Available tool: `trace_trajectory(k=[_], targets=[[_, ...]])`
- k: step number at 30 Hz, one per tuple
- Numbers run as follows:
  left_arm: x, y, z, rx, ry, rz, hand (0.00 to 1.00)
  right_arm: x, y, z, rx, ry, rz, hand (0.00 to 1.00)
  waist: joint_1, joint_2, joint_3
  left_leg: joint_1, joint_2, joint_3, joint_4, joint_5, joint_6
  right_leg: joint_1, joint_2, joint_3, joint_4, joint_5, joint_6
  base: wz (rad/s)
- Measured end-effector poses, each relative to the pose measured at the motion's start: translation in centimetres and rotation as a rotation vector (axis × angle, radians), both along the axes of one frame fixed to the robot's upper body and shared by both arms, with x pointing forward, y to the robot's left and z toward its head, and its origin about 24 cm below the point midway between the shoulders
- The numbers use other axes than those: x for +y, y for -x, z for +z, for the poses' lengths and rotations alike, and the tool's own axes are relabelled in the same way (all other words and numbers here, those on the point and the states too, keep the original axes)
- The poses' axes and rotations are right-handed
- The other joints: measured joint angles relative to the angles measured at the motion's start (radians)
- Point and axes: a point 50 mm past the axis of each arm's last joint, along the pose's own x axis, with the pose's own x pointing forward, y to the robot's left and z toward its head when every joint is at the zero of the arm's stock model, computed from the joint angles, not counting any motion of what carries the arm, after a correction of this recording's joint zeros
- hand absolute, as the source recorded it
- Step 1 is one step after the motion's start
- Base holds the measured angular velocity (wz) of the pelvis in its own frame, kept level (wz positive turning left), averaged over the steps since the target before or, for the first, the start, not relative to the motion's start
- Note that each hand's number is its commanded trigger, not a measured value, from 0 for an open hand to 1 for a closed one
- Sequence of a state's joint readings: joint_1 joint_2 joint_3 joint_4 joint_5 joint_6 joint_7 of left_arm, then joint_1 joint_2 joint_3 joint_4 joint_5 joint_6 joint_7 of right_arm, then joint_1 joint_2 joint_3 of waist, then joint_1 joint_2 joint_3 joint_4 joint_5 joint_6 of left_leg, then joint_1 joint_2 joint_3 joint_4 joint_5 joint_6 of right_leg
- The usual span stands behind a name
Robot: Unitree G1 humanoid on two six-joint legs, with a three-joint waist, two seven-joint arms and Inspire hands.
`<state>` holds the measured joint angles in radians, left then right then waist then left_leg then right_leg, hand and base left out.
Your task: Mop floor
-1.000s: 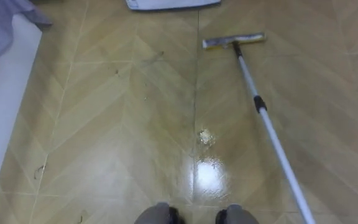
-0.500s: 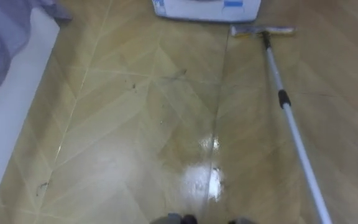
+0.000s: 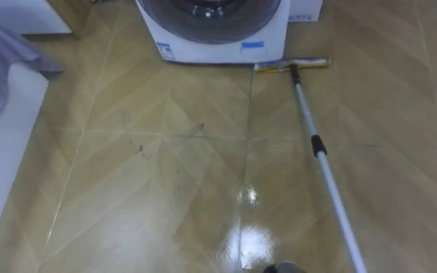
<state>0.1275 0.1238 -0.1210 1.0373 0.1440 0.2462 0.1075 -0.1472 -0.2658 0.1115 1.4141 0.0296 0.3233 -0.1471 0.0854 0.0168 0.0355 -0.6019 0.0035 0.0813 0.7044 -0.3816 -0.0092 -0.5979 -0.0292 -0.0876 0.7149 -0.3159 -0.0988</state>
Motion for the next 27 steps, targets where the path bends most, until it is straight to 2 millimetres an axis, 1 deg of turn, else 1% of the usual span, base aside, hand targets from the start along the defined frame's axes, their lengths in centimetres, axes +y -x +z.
trace_trajectory(k=[1,2,3,4,6,7,8,9,10,11,12,13,14,15,17,18,19,20,21,22,23,24,25,26,27], targets=[[0.1,0.0,0.0,0.000,-0.003,-0.001,0.00,-0.2,-0.2,0.1,0.000,0.008,0.010,1.00,0.002,-0.010,0.0047,-0.014,0.000,-0.001,-0.025,0.034,0.011,0.005,0.001,0.003,-0.003,0.001,0.001,-0.37],[0.3,0.1,0.0,0.001,-0.006,-0.002,0.00,-0.6,-0.4,0.3,0.006,0.019,0.032,1.00,0.002,-0.026,0.0033,-0.024,-0.007,-0.003,-0.065,0.096,0.026,0.016,0.001,0.009,-0.012,0.001,0.008,-0.25],[0.3,0.1,0.0,0.003,0.000,0.003,0.00,-1.1,-0.4,0.5,0.018,0.034,0.050,1.00,0.001,-0.026,0.0017,-0.006,-0.003,-0.004,-0.085,0.140,0.040,0.037,0.011,0.010,-0.031,0.005,0.016,-0.24],[0.3,0.0,0.0,0.002,0.002,0.008,0.00,-1.2,-0.4,0.6,0.022,0.040,0.058,1.00,0.003,-0.026,0.0020,0.003,0.000,-0.002,-0.088,0.151,0.041,0.048,0.017,0.014,-0.041,0.008,0.021,-0.22],[0.5,-0.7,0.0,-0.017,0.007,0.023,0.00,-1.5,-0.1,0.6,0.042,0.041,0.074,1.00,0.002,-0.026,0.0019,0.047,0.000,0.008,-0.107,0.143,0.054,0.094,0.020,0.025,-0.079,0.015,0.035,-0.19],[0.6,-0.9,0.1,-0.023,0.005,0.021,0.00,-1.4,0.1,0.6,0.047,0.037,0.075,1.00,0.003,-0.026,0.0017,0.062,0.000,0.013,-0.115,0.141,0.057,0.109,0.020,0.030,-0.088,0.015,0.038,-0.15],[0.7,-1.1,0.1,-0.030,0.003,0.018,0.00,-1.2,0.6,0.4,0.057,0.029,0.073,1.00,0.002,-0.021,0.0014,0.092,-0.001,0.018,-0.129,0.136,0.063,0.139,0.019,0.032,-0.110,0.015,0.043,-0.09],[0.8,-1.2,0.2,-0.032,0.000,0.018,0.00,-1.0,1.4,0.2,0.072,0.020,0.071,1.00,0.001,-0.016,-0.0021,0.125,-0.004,0.021,-0.143,0.133,0.069,0.170,0.016,0.031,-0.129,0.015,0.048,-0.05],[0.9,-1.2,0.2,-0.033,-0.003,0.015,0.00,-0.8,1.8,0.0,0.080,0.015,0.070,1.00,0.001,-0.015,-0.0038,0.143,-0.007,0.021,-0.151,0.131,0.071,0.185,0.014,0.031,-0.135,0.013,0.052,0.00],[0.9,-1.2,0.2,-0.033,-0.003,0.014,0.00,-0.5,2.6,-0.2,0.102,0.006,0.069,1.00,-0.002,-0.008,-0.0089,0.175,-0.011,0.021,-0.164,0.128,0.075,0.221,0.011,0.030,-0.155,0.011,0.056,0.03],[0.9,-0.9,0.1,-0.023,-0.002,0.017,0.00,-0.2,3.7,-0.4,0.126,-0.004,0.062,1.00,-0.006,-0.002,-0.0135,0.218,-0.018,0.020,-0.188,0.126,0.077,0.265,0.006,0.030,-0.179,0.012,0.061,0.04],[0.9,-0.7,0.1,-0.016,-0.002,0.017,0.00,-0.1,4.3,-0.5,0.141,-0.008,0.061,1.00,-0.008,0.001,-0.0168,0.239,-0.020,0.021,-0.200,0.126,0.078,0.287,0.005,0.030,-0.195,0.014,0.065,0.00],[1.0,-0.2,0.0,-0.004,-0.002,0.019,0.00,0.1,5.4,-0.7,0.168,-0.019,0.057,1.00,-0.010,0.003,-0.0204,0.279,-0.024,0.020,-0.224,0.128,0.083,0.330,0.004,0.031,-0.226,0.018,0.070,0.00],[1.1,0.2,0.0,0.007,-0.006,0.023,0.00,0.3,6.2,-0.8,0.183,-0.033,0.051,1.00,-0.015,0.006,-0.0278,0.312,-0.029,0.021,-0.247,0.129,0.086,0.363,0.003,0.034,-0.250,0.022,0.074,0.00],[1.4,0.9,0.0,0.019,-0.012,0.049,0.00,1.0,7.3,-1.1,0.207,-0.056,0.052,1.00,-0.033,0.006,-0.0289,0.360,-0.036,0.021,-0.282,0.136,0.090,0.411,-0.002,0.032,-0.284,0.026,0.079,0.00],[1.6,1.4,0.0,0.032,-0.016,0.065,0.00,1.4,8.0,-1.2,0.223,-0.080,0.048,1.00,-0.040,0.006,-0.0298,0.390,-0.037,0.022,-0.304,0.139,0.090,0.446,0.000,0.031,-0.315,0.033,0.081,0.00],[1.7,1.7,0.0,0.039,-0.017,0.071,0.00,1.5,8.2,-1.3,0.227,-0.089,0.047,1.00,-0.044,0.006,-0.0309,0.402,-0.037,0.022,-0.313,0.139,0.090,0.460,0.003,0.031,-0.329,0.036,0.081,0.00],[1.7,2.3,-0.1,0.053,-0.018,0.079,0.00,1.6,8.7,-1.3,0.233,-0.101,0.050,1.00,-0.054,0.005,-0.0335,0.426,-0.037,0.022,-0.330,0.139,0.090,0.487,0.008,0.032,-0.358,0.044,0.083,-0.04],[1.7,2.7,-0.1,0.067,-0.020,0.082,0.00,1.7,9.0,-1.3,0.240,-0.111,0.060,1.00,-0.056,0.002,-0.0353,0.448,-0.037,0.022,-0.344,0.140,0.089,0.516,0.012,0.034,-0.387,0.051,0.083,-0.06],[1.7,2.9,-0.1,0.081,-0.022,0.086,0.00,1.8,9.3,-1.4,0.246,-0.124,0.064,1.00,-0.059,-0.003,-0.0388,0.464,-0.036,0.022,-0.355,0.140,0.089,0.536,0.013,0.033,-0.408,0.057,0.083,-0.06],[1.8,3.1,-0.1,0.085,-0.023,0.086,0.00,1.9,9.4,-1.4,0.247,-0.130,0.064,1.00,-0.061,-0.008,-0.0383,0.475,-0.037,0.023,-0.365,0.141,0.088,0.546,0.012,0.033,-0.415,0.058,0.083,-0.04],[1.9,3.5,-0.1,0.098,-0.026,0.088,0.00,2.1,9.3,-1.5,0.243,-0.142,0.071,1.00,-0.059,-0.018,-0.0382,0.494,-0.038,0.024,-0.378,0.142,0.087,0.565,0.012,0.031,-0.430,0.059,0.083,-0.04],[1.9,3.7,-0.1,0.103,-0.029,0.092,0.00,2.3,9.5,-1.5,0.248,-0.152,0.071,1.00,-0.059,-0.026,-0.0369,0.517,-0.038,0.025,-0.391,0.142,0.086,0.588,0.013,0.030,-0.448,0.062,0.083,-0.04],[1.9,3.8,-0.1,0.107,-0.029,0.096,0.00,2.4,9.7,-1.6,0.254,-0.159,0.072,1.00,-0.059,-0.028,-0.0356,0.529,-0.038,0.027,-0.400,0.143,0.085,0.602,0.013,0.029,-0.458,0.064,0.082,-0.04],[2.0,3.9,-0.1,0.111,-0.031,0.106,0.00,2.7,10.1,-1.6,0.262,-0.171,0.071,1.00,-0.058,-0.038,-0.0352,0.555,-0.039,0.027,-0.417,0.144,0.083,0.627,0.015,0.030,-0.479,0.067,0.082,-0.03]])
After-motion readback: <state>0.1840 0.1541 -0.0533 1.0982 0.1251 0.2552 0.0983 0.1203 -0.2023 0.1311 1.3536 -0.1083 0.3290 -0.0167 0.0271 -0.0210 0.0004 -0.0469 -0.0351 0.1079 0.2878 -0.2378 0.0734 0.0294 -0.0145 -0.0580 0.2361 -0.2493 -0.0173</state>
